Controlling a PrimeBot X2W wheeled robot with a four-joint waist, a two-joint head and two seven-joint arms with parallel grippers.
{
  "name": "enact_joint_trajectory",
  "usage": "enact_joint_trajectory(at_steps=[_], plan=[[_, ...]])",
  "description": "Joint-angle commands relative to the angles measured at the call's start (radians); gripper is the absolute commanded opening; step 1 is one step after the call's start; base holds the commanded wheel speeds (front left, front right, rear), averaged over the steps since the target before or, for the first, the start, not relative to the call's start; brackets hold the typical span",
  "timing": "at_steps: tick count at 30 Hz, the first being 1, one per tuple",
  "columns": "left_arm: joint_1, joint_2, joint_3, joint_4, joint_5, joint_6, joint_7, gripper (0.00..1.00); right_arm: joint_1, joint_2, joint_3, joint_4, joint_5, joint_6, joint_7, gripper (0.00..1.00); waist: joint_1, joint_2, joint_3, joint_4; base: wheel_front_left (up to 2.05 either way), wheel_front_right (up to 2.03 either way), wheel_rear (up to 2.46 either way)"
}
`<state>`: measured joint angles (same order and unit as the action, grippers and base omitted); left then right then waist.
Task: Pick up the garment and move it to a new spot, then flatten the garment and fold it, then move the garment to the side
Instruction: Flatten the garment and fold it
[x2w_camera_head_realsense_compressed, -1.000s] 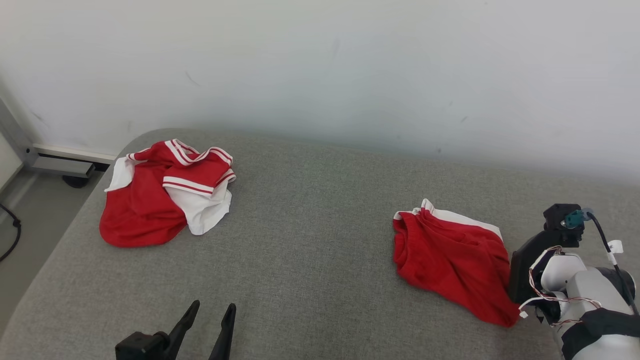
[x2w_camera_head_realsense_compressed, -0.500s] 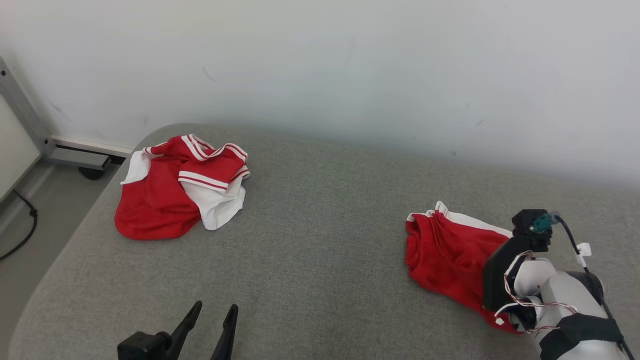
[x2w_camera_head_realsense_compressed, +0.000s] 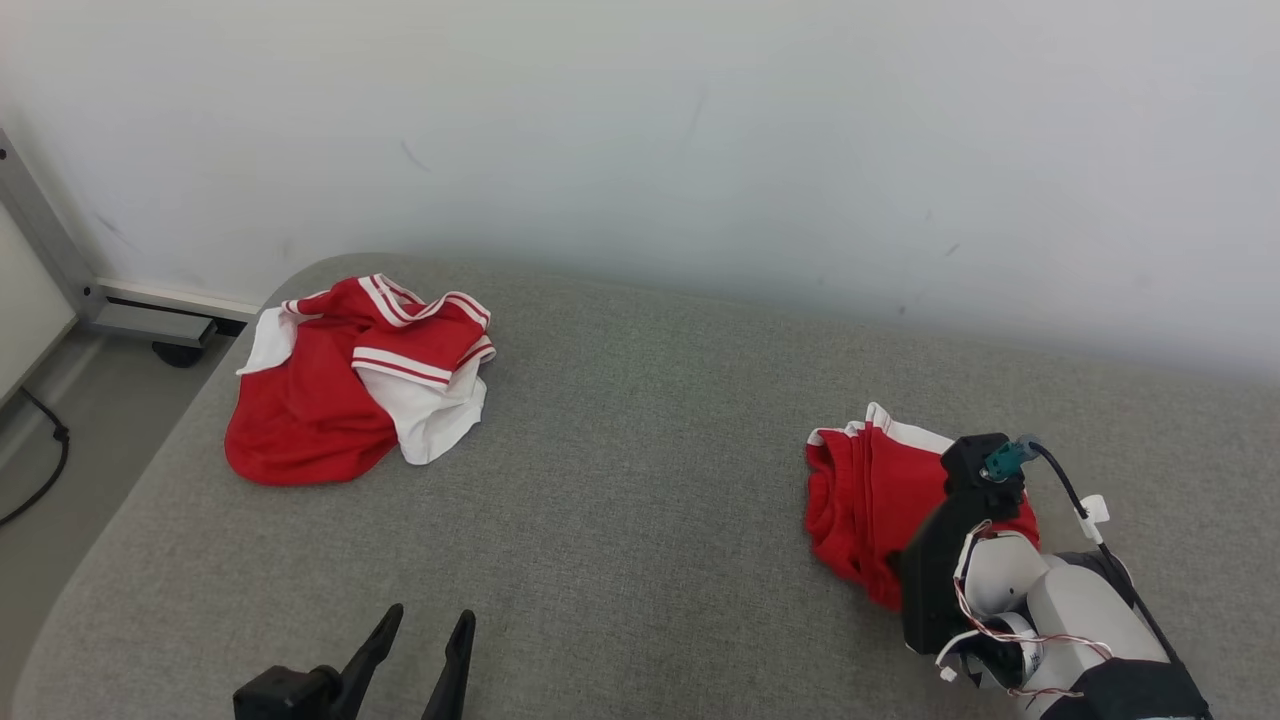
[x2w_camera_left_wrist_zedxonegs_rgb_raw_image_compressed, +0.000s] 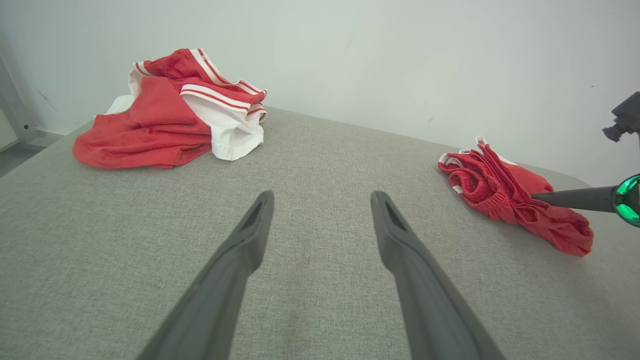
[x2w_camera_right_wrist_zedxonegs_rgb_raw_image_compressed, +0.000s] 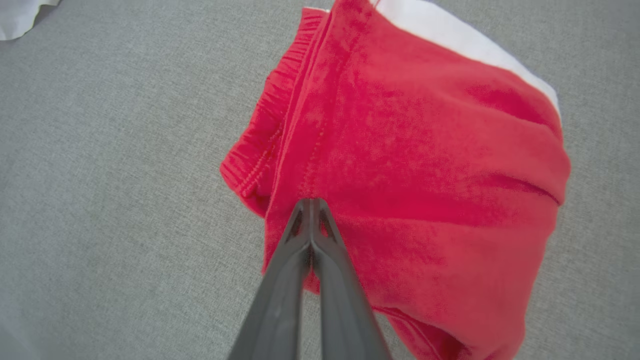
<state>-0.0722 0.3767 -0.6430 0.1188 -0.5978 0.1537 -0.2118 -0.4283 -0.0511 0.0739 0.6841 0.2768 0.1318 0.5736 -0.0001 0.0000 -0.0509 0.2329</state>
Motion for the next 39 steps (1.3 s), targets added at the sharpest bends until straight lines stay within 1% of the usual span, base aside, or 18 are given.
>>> enact_joint_trajectory(at_steps=[1,5,12,17,18,19,20,21,26,27,31,36,39], plan=[[0.0,0.004,0.0,0.001,-0.006,0.0,-0.006,1.0,0.014,-0.001,0.003,-0.011,0.005,-0.002,0.006,0.0,0.0001,0.0,0.0,0.0,0.0,0.0,0.0],[-0.004,0.002,-0.004,0.005,-0.008,-0.003,-0.007,1.0,0.038,0.0,0.024,-0.04,0.027,-0.002,0.013,0.0,0.0001,0.0,-0.002,0.003,0.0,0.0,0.0],[-0.004,0.004,-0.006,0.009,-0.012,0.0,-0.01,1.0,0.031,-0.001,0.094,-0.097,0.133,-0.002,-0.012,0.0,0.0001,0.0,-0.006,0.006,0.0,0.0,0.0],[0.001,0.009,-0.006,0.008,-0.015,0.001,-0.01,1.0,0.005,-0.001,0.1,-0.137,0.171,-0.002,-0.029,0.0,0.0001,0.0,-0.011,0.004,0.0,0.0,0.0],[0.002,0.009,-0.006,0.007,-0.016,0.001,-0.011,1.0,0.002,-0.001,0.092,-0.145,0.163,-0.002,-0.031,0.05,0.0001,0.0,-0.012,0.003,0.0,0.0,0.0],[0.003,0.01,-0.006,0.006,-0.016,0.002,-0.011,1.0,-0.001,-0.001,0.08,-0.152,0.149,-0.002,-0.033,0.23,0.0001,0.0,-0.013,0.002,0.0,0.0,0.0],[0.005,0.011,-0.007,0.005,-0.016,0.003,-0.012,1.0,-0.003,-0.001,0.066,-0.159,0.134,-0.002,-0.033,0.65,0.0001,0.0,-0.014,0.001,0.0,0.0,0.0],[0.007,0.012,-0.007,0.004,-0.017,0.003,-0.012,1.0,-0.001,-0.003,0.045,-0.163,0.117,-0.002,-0.027,1.0,0.0001,0.0,-0.015,0.001,0.0,0.0,0.0],[0.011,0.016,-0.007,-0.003,-0.017,0.007,-0.011,1.0,0.026,-0.023,-0.082,-0.194,0.02,-0.002,-0.012,1.0,0.0001,0.0,-0.012,-0.006,0.0,0.0,0.0],[0.01,0.017,-0.007,-0.006,-0.017,0.009,-0.012,1.0,0.037,-0.024,-0.138,-0.203,-0.013,-0.002,-0.004,1.0,0.0001,0.0,-0.008,-0.01,0.0,0.0,0.0],[0.001,0.017,-0.008,-0.009,-0.015,0.01,-0.013,1.0,0.059,-0.021,-0.246,-0.213,-0.077,-0.002,0.005,1.0,0.0001,0.0,0.004,-0.017,0.0,0.0,0.0],[-0.015,0.018,-0.012,-0.006,-0.014,0.007,-0.01,1.0,0.071,-0.01,-0.344,-0.194,-0.115,-0.002,0.002,1.0,0.0001,0.0,0.021,-0.021,0.0,0.0,0.0],[-0.021,0.018,-0.013,-0.004,-0.013,0.004,-0.008,1.0,0.066,-0.007,-0.372,-0.176,-0.124,-0.002,-0.003,1.0,0.0001,0.0,0.028,-0.021,0.0,0.0,0.0]])
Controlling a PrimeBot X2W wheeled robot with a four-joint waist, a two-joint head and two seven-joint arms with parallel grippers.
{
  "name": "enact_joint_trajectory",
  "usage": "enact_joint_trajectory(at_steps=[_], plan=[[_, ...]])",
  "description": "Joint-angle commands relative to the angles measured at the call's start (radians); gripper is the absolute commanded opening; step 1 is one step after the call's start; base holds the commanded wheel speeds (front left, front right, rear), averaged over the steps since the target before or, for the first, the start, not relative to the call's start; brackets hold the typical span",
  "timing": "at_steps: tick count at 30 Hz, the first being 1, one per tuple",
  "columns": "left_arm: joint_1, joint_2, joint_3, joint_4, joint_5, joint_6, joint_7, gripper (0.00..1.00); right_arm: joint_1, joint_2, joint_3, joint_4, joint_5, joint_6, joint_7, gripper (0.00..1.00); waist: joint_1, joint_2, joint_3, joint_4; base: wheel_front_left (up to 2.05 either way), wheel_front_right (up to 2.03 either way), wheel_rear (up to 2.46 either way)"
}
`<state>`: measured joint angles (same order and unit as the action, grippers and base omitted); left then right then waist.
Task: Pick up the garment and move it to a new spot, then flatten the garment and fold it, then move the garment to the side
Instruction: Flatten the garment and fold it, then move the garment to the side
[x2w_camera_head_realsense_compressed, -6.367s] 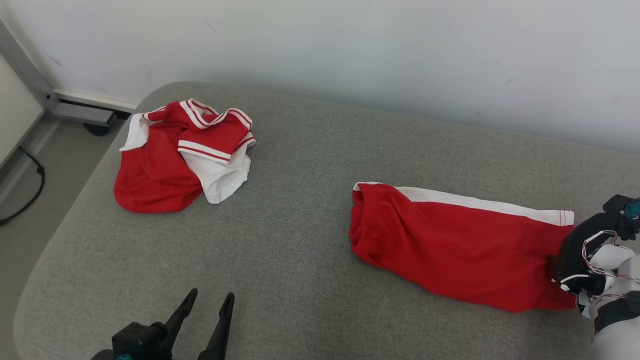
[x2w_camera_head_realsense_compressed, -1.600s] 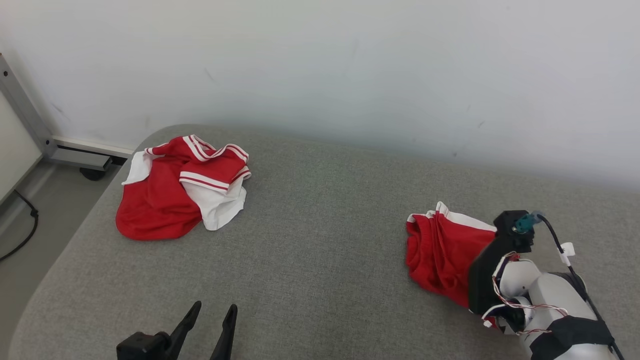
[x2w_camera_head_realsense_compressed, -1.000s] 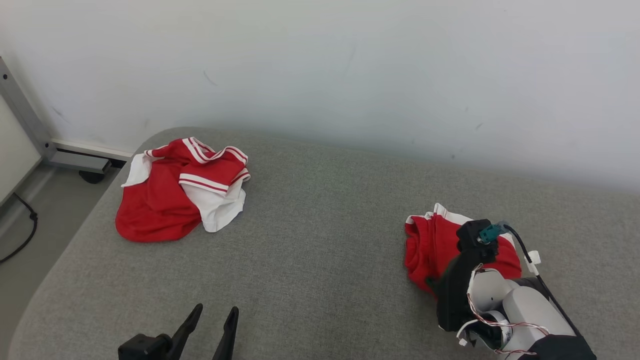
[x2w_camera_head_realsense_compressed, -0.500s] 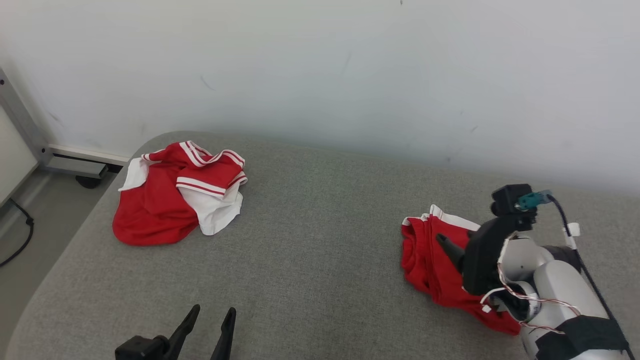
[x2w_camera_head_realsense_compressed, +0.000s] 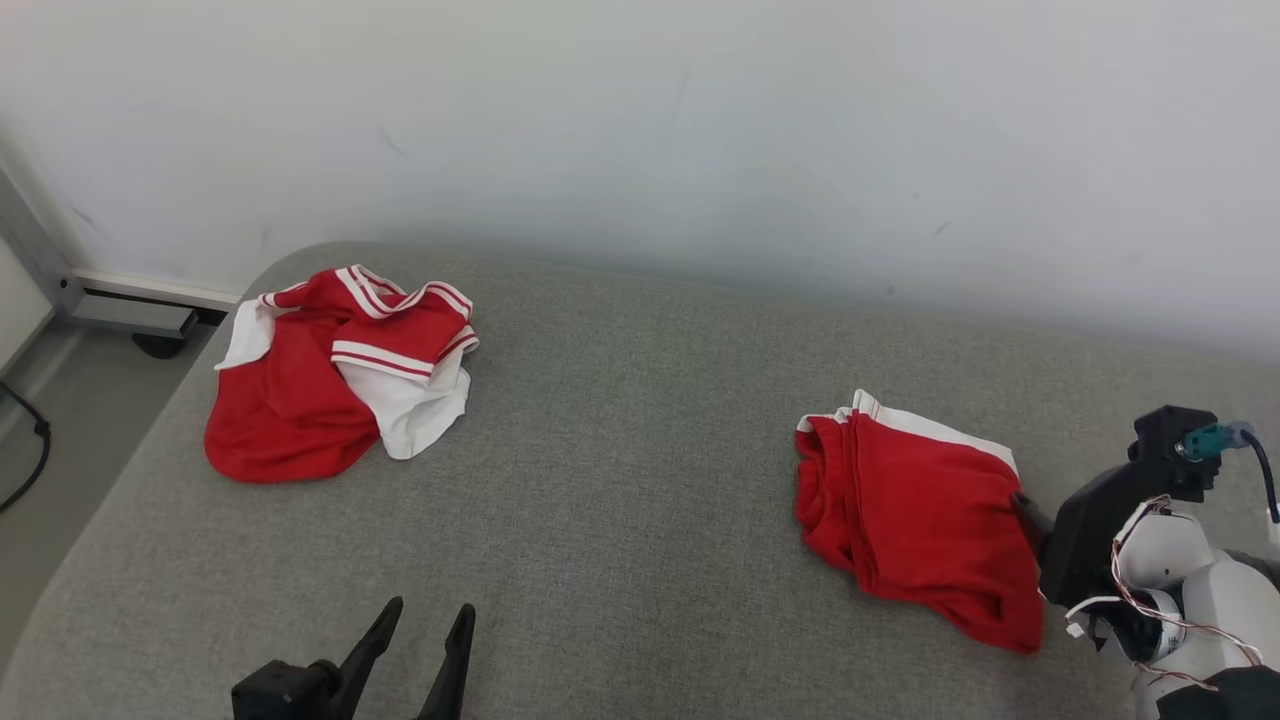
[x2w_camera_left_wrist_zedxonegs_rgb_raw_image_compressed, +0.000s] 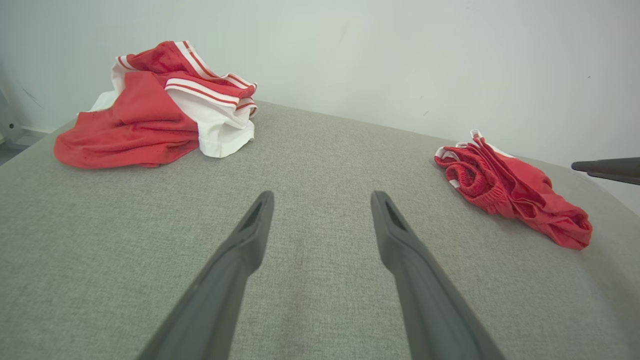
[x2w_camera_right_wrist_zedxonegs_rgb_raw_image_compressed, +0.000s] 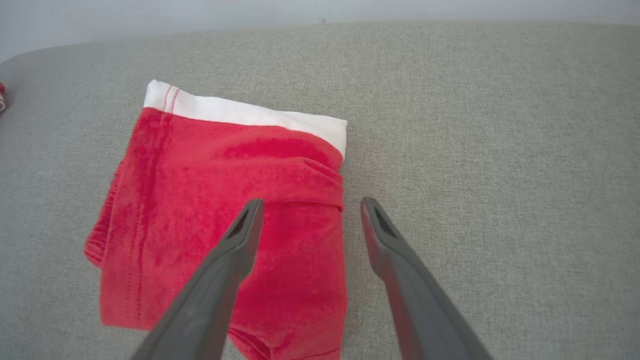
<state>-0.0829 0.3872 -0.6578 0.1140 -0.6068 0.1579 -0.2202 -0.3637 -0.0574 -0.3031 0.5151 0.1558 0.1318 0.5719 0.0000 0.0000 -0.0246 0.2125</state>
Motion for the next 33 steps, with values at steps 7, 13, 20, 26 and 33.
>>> enact_joint_trajectory(at_steps=[7,13,20,26,33], plan=[[-0.027,0.013,-0.004,0.002,0.002,-0.008,0.004,1.0,-0.022,0.006,-0.07,0.077,-0.032,-0.002,-0.027,1.0,0.0,0.0,0.026,0.01,0.0,0.0,0.0],[-0.029,0.021,-0.008,-0.005,0.003,-0.008,0.005,1.0,-0.047,0.005,-0.097,0.171,-0.03,-0.002,-0.037,1.0,0.0,0.0,0.04,0.025,0.0,0.0,0.0],[-0.034,0.023,-0.012,-0.01,0.004,-0.004,0.011,1.0,-0.091,0.005,-0.14,0.277,-0.052,-0.002,-0.065,1.0,0.0,0.0,0.052,0.045,0.0,0.0,0.0],[-0.041,0.02,-0.017,-0.01,0.005,-0.002,0.011,1.0,-0.136,0.006,-0.177,0.37,-0.054,-0.002,-0.09,0.47,0.0,0.0,0.063,0.061,0.0,0.0,0.0],[-0.046,0.015,-0.012,-0.005,-0.002,0.004,0.003,1.0,-0.195,0.008,-0.145,0.459,-0.04,-0.001,-0.117,0.0,0.0,0.0,0.076,0.057,0.0,0.0,0.0]])
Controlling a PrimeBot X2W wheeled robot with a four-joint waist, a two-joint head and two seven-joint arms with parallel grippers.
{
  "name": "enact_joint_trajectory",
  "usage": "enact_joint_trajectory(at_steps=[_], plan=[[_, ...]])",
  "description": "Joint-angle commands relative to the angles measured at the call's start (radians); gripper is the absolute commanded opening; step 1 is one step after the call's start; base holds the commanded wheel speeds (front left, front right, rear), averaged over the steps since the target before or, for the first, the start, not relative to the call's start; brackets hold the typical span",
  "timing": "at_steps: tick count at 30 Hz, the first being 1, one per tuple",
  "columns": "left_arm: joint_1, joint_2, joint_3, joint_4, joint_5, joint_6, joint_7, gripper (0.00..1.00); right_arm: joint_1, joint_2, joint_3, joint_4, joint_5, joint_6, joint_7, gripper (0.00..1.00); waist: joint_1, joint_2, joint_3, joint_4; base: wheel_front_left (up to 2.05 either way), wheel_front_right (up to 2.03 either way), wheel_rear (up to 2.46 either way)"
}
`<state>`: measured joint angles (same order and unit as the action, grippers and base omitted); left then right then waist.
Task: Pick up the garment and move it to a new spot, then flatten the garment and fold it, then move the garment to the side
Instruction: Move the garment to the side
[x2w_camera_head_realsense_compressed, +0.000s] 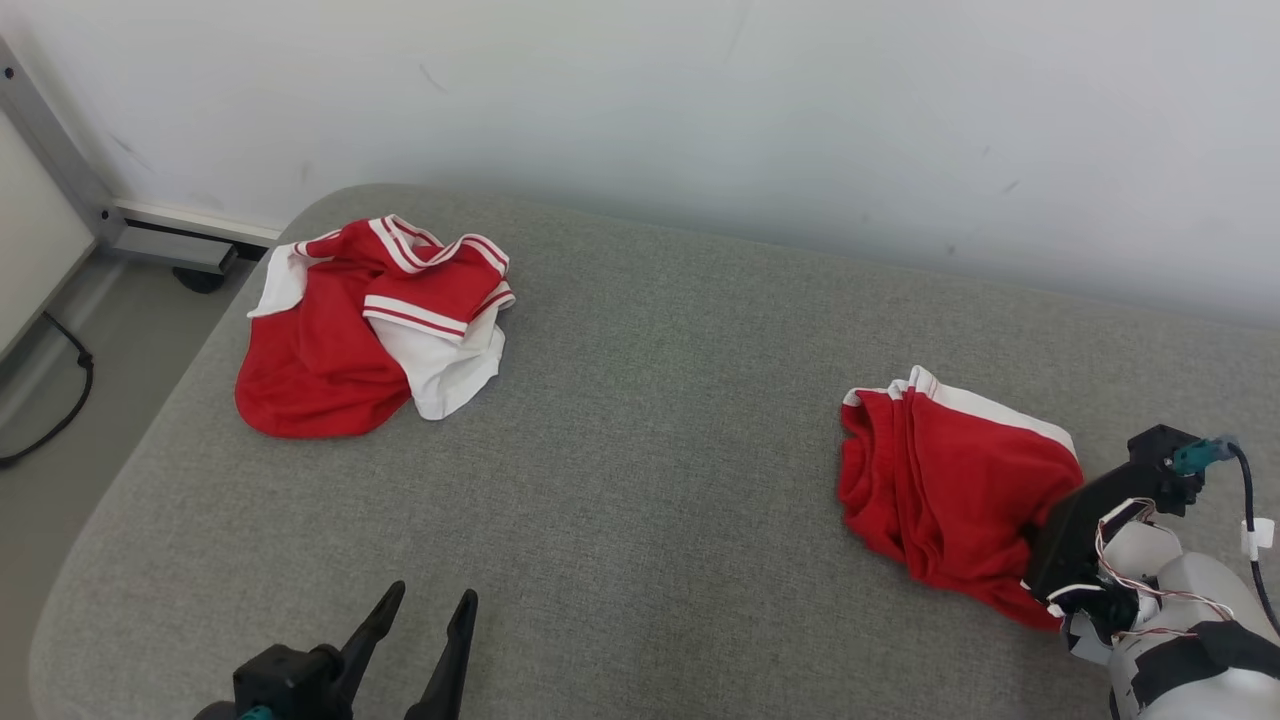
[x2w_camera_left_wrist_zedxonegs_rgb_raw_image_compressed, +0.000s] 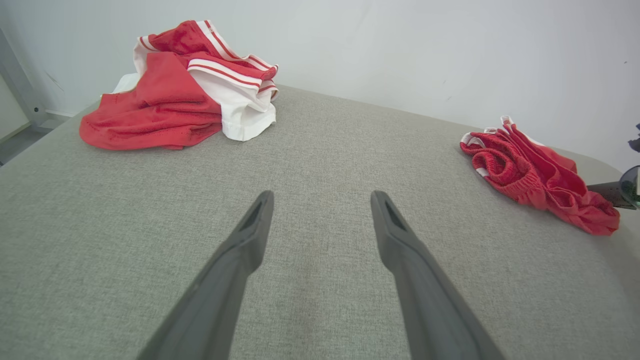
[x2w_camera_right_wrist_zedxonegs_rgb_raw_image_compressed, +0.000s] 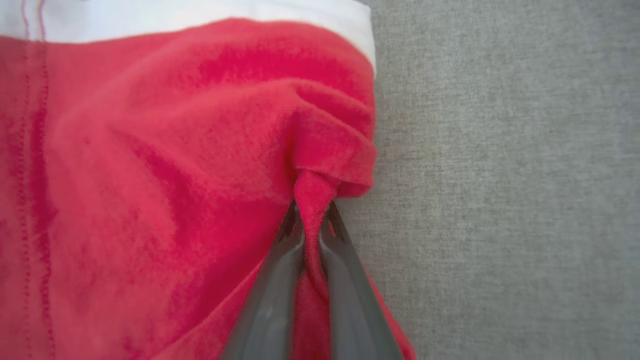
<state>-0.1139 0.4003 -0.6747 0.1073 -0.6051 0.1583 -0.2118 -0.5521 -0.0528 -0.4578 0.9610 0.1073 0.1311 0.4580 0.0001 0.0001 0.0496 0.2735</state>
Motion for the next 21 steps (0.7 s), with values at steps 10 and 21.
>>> enact_joint_trajectory(at_steps=[10,21], plan=[[-0.009,-0.009,0.004,0.007,-0.018,-0.002,-0.02,1.0,-0.043,-0.076,0.264,-0.016,0.024,-0.001,0.05,0.0,-0.0001,-0.0001,0.011,-0.131,0.0,0.0,0.0],[-0.036,-0.019,-0.002,0.019,0.0,-0.01,-0.028,1.0,-0.027,-0.269,0.445,-0.121,0.084,-0.001,0.075,0.0,-0.0001,-0.0001,0.066,-0.247,0.0,0.0,0.0]])
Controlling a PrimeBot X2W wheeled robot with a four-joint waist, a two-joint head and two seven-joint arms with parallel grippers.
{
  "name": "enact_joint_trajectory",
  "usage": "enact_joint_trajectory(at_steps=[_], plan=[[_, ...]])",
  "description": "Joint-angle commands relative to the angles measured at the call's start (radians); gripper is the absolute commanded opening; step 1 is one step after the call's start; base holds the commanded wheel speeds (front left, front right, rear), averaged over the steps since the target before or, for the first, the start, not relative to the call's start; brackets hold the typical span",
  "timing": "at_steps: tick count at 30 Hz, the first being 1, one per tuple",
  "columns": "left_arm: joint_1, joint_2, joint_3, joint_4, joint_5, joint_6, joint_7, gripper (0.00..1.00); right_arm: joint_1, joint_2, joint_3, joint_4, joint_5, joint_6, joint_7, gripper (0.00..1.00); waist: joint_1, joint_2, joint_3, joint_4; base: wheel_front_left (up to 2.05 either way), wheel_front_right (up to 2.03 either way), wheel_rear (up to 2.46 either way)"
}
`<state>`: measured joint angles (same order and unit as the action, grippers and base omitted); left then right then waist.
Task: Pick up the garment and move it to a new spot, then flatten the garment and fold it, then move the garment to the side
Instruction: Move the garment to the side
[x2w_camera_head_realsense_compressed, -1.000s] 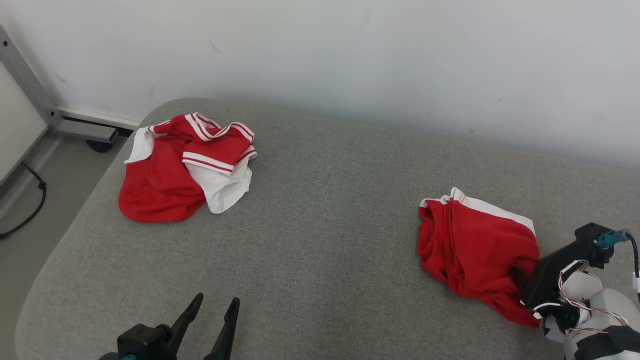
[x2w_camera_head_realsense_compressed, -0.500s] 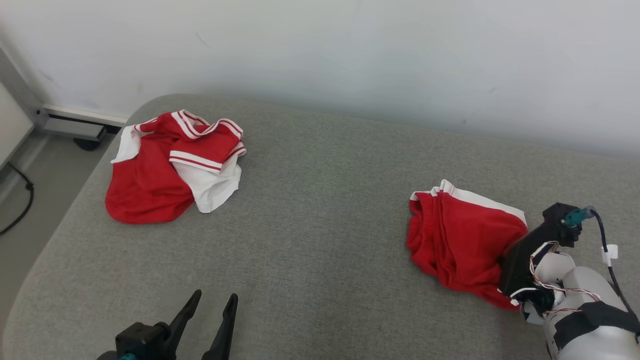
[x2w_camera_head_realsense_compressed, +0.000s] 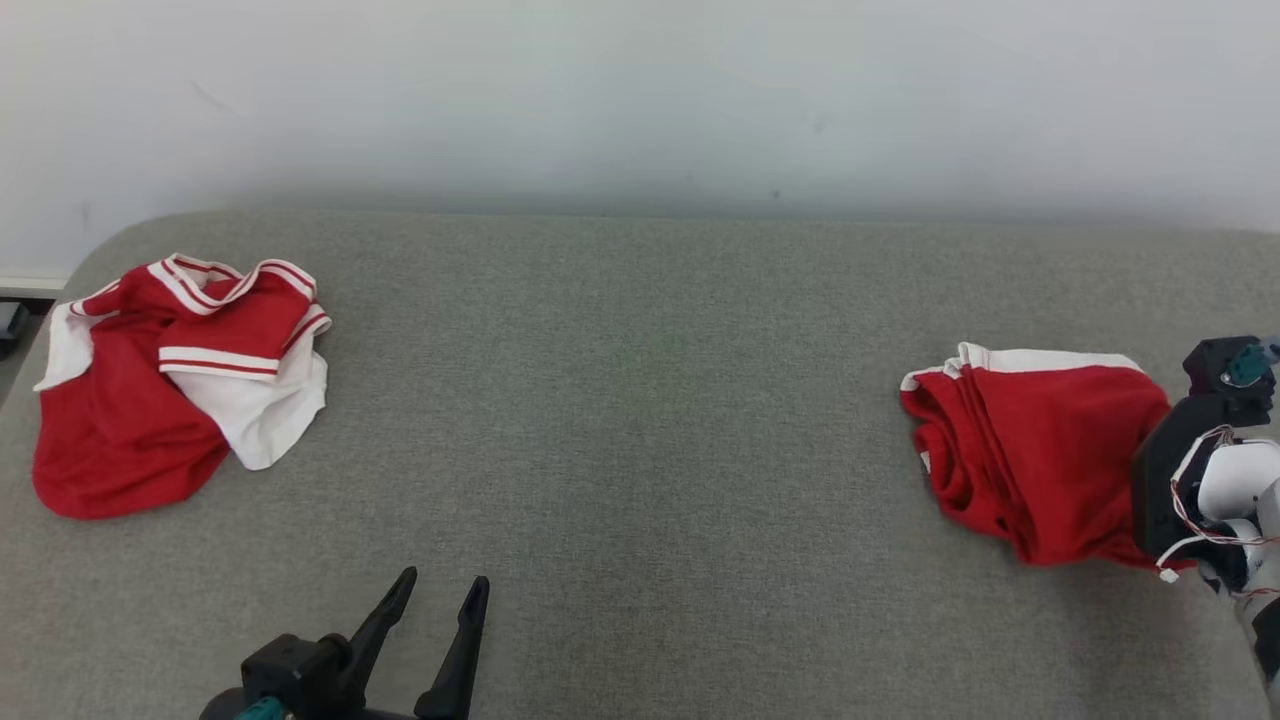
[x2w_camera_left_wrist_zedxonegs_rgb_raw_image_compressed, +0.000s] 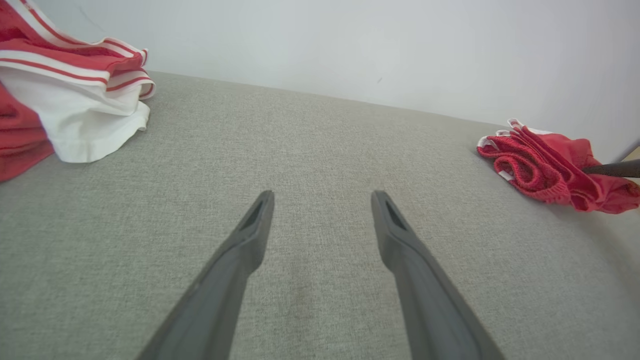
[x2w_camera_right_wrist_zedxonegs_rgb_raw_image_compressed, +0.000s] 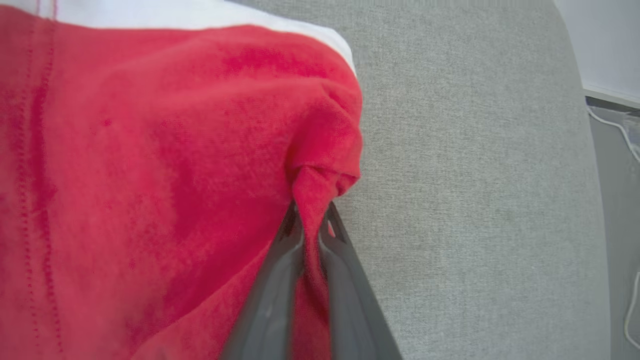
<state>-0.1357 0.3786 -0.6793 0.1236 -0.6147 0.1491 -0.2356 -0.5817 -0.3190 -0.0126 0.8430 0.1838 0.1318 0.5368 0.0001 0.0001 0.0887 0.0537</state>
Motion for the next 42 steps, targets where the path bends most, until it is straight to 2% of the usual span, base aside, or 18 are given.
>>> enact_joint_trajectory(at_steps=[1,2,3,6,8,17,27,28,29,30,31,42], plan=[[-0.018,0.003,0.002,0.004,0.011,-0.003,-0.005,1.0,0.003,-0.022,0.02,-0.013,0.013,-0.002,-0.009,0.0,-0.0001,-0.0001,0.031,-0.033,0.0,0.0,0.0],[-0.021,0.003,0.0,0.005,0.012,-0.004,-0.005,1.0,0.005,-0.037,0.049,-0.025,0.028,-0.002,-0.013,0.0,-0.0001,-0.0001,0.039,-0.038,0.0,0.0,0.0],[-0.031,0.003,-0.003,0.007,0.015,-0.006,-0.005,1.0,0.002,-0.103,0.117,-0.05,0.057,-0.002,-0.033,0.0,-0.0001,-0.0001,0.061,-0.05,0.0,0.0,0.0],[-0.053,0.005,-0.008,0.011,0.024,-0.012,-0.006,1.0,-0.022,-0.187,0.184,-0.065,0.113,-0.002,-0.072,0.0,-0.0001,-0.0001,0.098,-0.065,0.0,0.0,0.0],[-0.062,0.007,-0.008,0.01,0.026,-0.015,-0.006,1.0,-0.033,-0.213,0.198,-0.064,0.129,-0.002,-0.093,0.0,-0.0001,-0.0001,0.114,-0.071,0.0,0.0,0.0],[-0.092,0.018,-0.006,0.006,0.035,-0.014,-0.006,1.0,-0.09,-0.299,0.263,-0.051,0.127,-0.002,-0.171,0.0,-0.0001,-0.0001,0.163,-0.111,0.0,0.0,0.0],[-0.118,0.02,-0.02,0.005,0.04,-0.024,0.004,1.0,-0.136,-0.325,0.334,-0.05,0.131,-0.002,-0.268,0.0,-0.0001,-0.0001,0.181,-0.133,0.0,0.0,0.0],[-0.119,0.021,-0.021,0.005,0.04,-0.024,0.005,1.0,-0.137,-0.324,0.34,-0.045,0.128,-0.002,-0.278,0.05,-0.0001,-0.0001,0.182,-0.131,0.0,0.0,0.0],[-0.119,0.022,-0.022,0.005,0.04,-0.024,0.006,1.0,-0.138,-0.323,0.35,-0.04,0.123,-0.002,-0.287,0.36,-0.0001,-0.0001,0.183,-0.129,0.0,0.0,0.0],[-0.118,0.024,-0.021,0.005,0.039,-0.023,0.006,1.0,-0.143,-0.323,0.356,-0.038,0.118,-0.002,-0.299,0.51,-0.0001,-0.0001,0.184,-0.126,0.0,0.0,0.0],[-0.117,0.025,-0.02,0.005,0.039,-0.021,0.006,1.0,-0.154,-0.331,0.349,-0.027,0.105,-0.002,-0.308,1.0,-0.0001,-0.0001,0.184,-0.125,0.0,0.0,0.0],[-0.102,0.013,-0.022,0.014,0.027,-0.018,-0.004,1.0,-0.183,-0.283,0.31,0.049,0.017,-0.002,-0.4,1.0,-0.0001,-0.0001,0.121,-0.103,0.0,0.0,0.0]])
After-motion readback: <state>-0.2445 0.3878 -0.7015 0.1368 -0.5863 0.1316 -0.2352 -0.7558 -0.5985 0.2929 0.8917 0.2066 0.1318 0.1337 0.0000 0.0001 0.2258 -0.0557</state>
